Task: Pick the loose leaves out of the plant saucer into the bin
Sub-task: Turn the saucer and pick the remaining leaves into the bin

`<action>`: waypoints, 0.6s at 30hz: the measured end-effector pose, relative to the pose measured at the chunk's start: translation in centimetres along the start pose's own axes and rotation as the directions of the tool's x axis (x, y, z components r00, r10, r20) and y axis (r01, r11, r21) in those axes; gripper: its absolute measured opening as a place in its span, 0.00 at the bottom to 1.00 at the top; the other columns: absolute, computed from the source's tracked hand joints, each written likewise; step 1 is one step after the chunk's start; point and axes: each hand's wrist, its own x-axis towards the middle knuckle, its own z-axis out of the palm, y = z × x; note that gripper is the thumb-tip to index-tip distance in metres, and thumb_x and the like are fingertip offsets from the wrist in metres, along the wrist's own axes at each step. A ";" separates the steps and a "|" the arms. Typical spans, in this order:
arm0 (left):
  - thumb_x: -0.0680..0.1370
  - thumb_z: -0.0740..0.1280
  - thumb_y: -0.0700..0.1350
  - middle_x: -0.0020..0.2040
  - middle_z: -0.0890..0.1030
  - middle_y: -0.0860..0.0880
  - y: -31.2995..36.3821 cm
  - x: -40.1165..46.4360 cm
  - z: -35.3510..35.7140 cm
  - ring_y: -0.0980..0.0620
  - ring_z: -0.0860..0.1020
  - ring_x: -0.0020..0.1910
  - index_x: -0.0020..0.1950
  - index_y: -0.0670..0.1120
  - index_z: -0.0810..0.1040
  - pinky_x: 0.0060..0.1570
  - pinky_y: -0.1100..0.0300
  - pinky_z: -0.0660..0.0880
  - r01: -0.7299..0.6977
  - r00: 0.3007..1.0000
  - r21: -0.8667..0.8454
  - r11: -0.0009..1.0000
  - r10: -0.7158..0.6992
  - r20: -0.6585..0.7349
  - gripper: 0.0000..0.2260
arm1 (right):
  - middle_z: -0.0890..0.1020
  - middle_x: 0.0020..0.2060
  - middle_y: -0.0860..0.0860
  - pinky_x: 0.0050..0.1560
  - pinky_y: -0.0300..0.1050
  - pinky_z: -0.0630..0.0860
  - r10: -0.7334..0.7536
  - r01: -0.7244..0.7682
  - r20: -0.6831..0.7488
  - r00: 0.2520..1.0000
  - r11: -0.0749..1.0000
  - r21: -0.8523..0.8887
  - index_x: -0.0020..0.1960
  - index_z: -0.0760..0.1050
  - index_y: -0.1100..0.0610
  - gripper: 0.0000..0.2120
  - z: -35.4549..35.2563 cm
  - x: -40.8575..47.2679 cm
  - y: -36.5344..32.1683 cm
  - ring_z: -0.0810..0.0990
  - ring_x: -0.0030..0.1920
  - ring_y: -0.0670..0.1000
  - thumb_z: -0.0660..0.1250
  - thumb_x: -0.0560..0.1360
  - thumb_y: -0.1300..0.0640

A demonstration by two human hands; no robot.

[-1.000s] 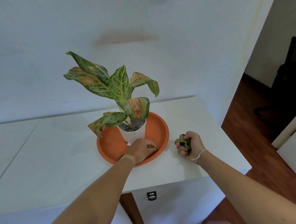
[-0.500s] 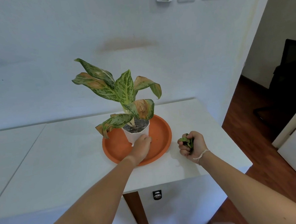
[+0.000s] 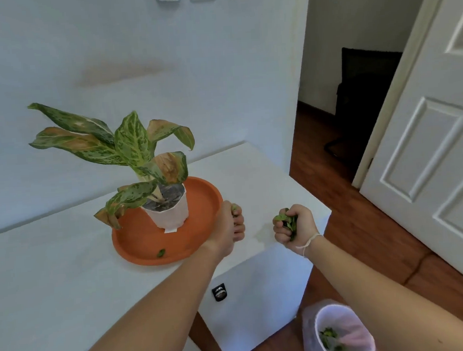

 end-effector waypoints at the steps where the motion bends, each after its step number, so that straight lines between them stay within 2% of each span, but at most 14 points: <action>1: 0.73 0.48 0.41 0.22 0.57 0.54 -0.3 0.2 1.1 0.57 0.52 0.19 0.29 0.49 0.58 0.21 0.65 0.48 0.004 1.000 -0.002 1.000 -0.004 0.026 0.12 | 0.67 0.21 0.53 0.22 0.33 0.50 -0.012 0.012 -0.017 1.000 1.000 0.007 0.21 0.61 0.55 0.07 -1.0 -0.5 -0.3 0.57 0.17 0.47 0.55 0.57 0.60; 9: 0.75 0.47 0.41 0.22 0.58 0.54 -4.1 1.4 12.8 0.57 0.54 0.20 0.30 0.48 0.58 0.18 0.67 0.52 0.074 0.975 0.060 0.995 -0.085 0.204 0.13 | 0.66 0.22 0.52 0.22 0.34 0.50 -0.090 0.096 -0.113 0.990 0.994 0.051 0.26 0.59 0.54 0.06 -11.0 -3.3 -5.8 0.57 0.18 0.47 0.56 0.57 0.60; 18: 0.74 0.48 0.41 0.24 0.57 0.54 -6.5 3.7 20.3 0.57 0.53 0.21 0.29 0.49 0.57 0.19 0.65 0.51 0.164 0.965 0.054 0.985 -0.172 0.200 0.13 | 0.66 0.22 0.52 0.26 0.37 0.49 -0.029 0.033 -0.126 0.992 0.999 0.030 0.30 0.56 0.53 0.08 -18.6 -2.3 -10.8 0.57 0.19 0.47 0.55 0.58 0.60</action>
